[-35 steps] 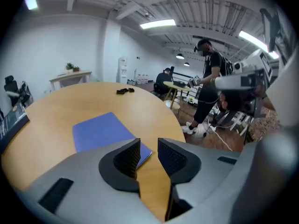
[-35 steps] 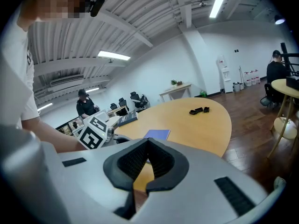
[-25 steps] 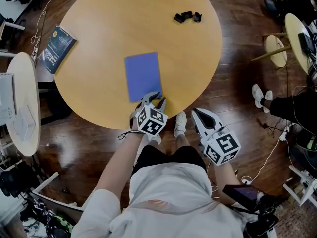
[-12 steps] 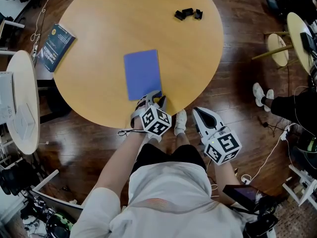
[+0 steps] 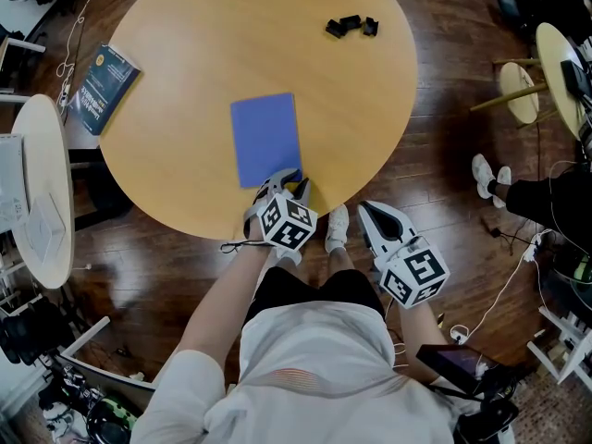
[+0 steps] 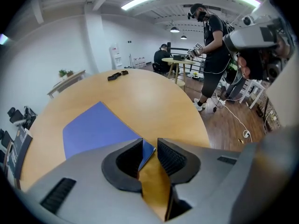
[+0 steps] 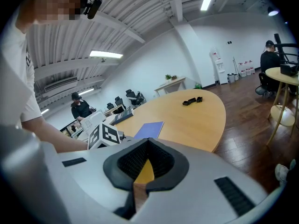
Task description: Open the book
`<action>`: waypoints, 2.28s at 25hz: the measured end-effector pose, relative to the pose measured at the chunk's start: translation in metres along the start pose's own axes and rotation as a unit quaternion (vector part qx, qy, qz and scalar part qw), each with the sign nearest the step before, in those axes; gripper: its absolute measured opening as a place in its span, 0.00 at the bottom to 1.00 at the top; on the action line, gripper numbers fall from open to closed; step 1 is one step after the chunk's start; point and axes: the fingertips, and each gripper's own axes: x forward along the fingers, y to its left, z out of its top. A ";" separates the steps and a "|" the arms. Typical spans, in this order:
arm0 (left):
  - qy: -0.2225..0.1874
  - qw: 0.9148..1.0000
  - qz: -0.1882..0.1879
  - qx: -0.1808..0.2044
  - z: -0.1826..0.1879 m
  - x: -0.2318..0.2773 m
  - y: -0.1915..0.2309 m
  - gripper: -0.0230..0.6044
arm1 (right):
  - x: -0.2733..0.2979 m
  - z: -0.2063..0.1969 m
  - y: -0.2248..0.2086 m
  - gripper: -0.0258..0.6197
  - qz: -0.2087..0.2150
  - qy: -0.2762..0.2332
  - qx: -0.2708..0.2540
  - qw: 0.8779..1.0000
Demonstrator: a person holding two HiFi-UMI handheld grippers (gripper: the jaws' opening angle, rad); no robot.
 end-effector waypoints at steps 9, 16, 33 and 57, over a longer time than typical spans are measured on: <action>0.003 1.000 -0.009 -0.016 -0.001 0.001 0.002 0.18 | 0.004 -0.001 0.001 0.04 0.003 0.003 -0.002 1.000; 0.003 0.999 -0.014 -0.029 -0.001 -0.001 0.000 0.07 | 0.007 -0.001 0.002 0.04 0.007 0.008 -0.002 1.000; -0.134 0.983 -0.024 -0.126 0.054 -0.076 0.017 0.05 | 0.016 0.000 0.011 0.04 0.016 0.015 -0.005 1.000; -0.128 0.878 0.209 -0.411 -0.147 -0.189 0.157 0.05 | 0.056 -0.001 0.074 0.04 0.060 0.039 -0.046 0.996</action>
